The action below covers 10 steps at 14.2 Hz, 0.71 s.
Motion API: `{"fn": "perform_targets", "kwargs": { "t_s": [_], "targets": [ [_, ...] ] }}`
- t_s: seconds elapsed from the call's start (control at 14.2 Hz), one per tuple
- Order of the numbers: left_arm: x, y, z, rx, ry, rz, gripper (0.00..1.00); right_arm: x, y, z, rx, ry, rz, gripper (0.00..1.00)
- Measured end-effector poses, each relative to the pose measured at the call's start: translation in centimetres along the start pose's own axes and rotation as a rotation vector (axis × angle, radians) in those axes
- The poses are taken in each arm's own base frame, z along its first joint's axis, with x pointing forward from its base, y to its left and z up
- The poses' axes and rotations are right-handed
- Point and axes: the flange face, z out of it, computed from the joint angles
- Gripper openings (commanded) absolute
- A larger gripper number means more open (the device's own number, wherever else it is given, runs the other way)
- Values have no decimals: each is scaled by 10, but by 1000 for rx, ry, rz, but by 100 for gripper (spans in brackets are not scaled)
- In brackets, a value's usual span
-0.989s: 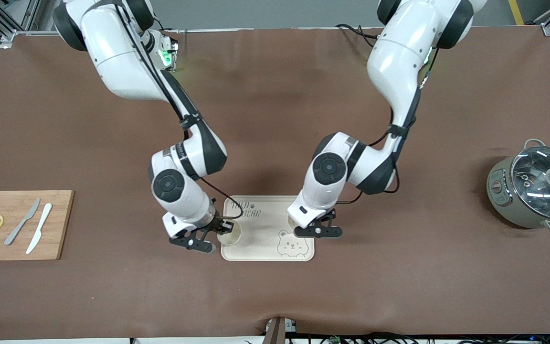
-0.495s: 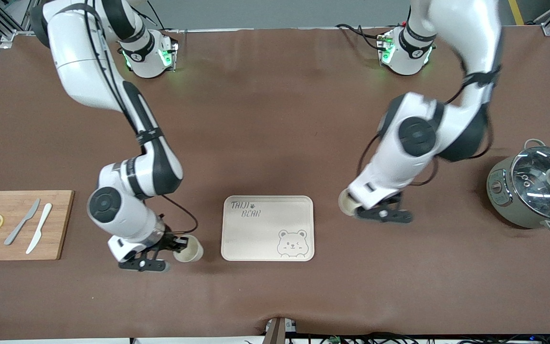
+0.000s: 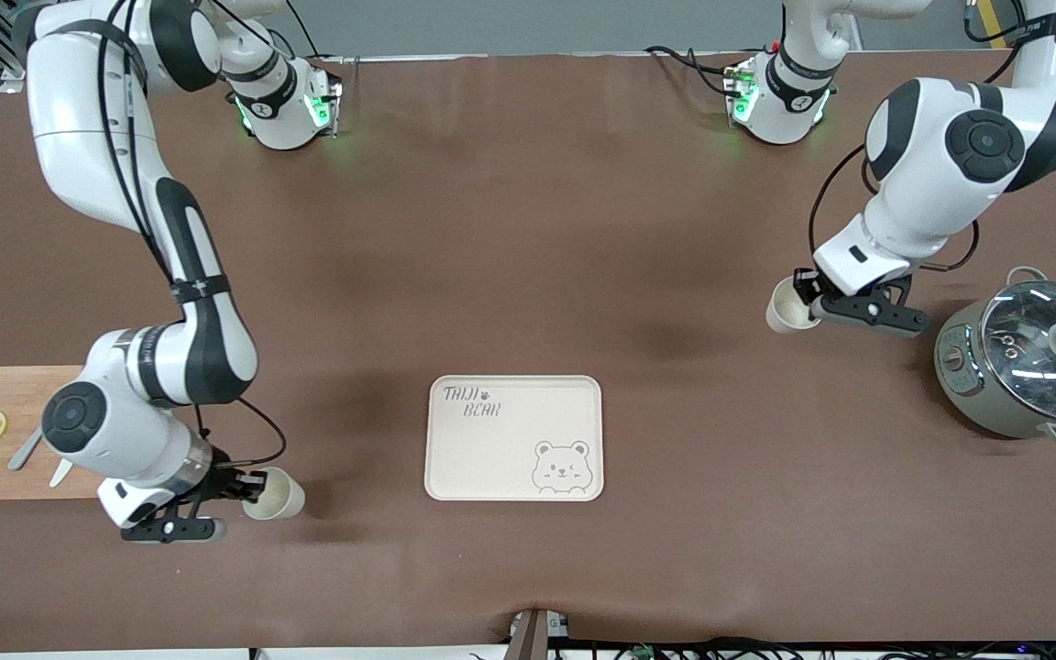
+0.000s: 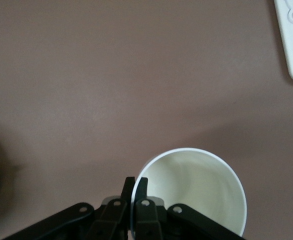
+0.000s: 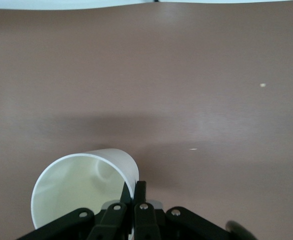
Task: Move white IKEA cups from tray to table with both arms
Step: 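Carry the cup toward the cutting board while the left gripper carries toward the pot, then lower the cup beside the cutting board and open the right gripper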
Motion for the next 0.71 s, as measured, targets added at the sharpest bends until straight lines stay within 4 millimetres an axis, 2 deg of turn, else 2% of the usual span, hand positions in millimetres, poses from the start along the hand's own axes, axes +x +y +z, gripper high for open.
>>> {"fn": "perform_targets", "kwargs": {
  "t_s": [0.21,0.35,0.49,0.71],
  "targets": [
    [-33,0,50,1,71,-7,0,-2,53,2,-12,-8,-49,0],
    [-48,1,80,2,87,-11,0,-5,82,3,-17,-12,-73,0],
    [-51,-1,104,5,92,-15,0,-9,105,7,-21,-22,-84,0],
    [-53,-14,140,15,99,-21,0,-18,131,21,-22,-46,-84,0]
  ]
}}
